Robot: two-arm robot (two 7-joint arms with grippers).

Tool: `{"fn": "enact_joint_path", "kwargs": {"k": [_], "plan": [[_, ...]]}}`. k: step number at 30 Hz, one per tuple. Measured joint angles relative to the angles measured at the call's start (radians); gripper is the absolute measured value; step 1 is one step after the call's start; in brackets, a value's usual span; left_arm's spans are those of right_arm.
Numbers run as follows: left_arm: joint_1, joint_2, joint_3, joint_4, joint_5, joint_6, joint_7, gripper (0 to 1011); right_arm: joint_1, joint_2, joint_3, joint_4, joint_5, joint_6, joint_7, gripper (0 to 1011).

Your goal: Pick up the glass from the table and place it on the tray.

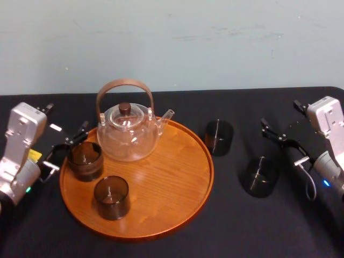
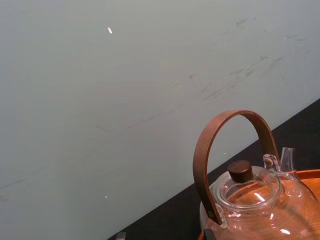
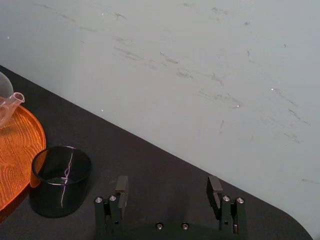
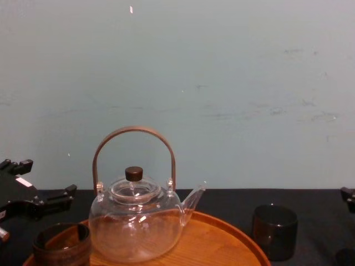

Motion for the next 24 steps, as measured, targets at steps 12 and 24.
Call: {"fn": "enact_joint_path", "kwargs": {"k": [12,24], "plan": [[0.0,0.0,0.0,0.0,0.0,0.0,0.0,1001,0.0,0.0,0.0,0.0,0.0,0.0,0.0,1002],[0.0,0.0,0.0,0.0,0.0,0.0,0.0,1001,0.0,0.0,0.0,0.0,0.0,0.0,0.0,1003]]}}
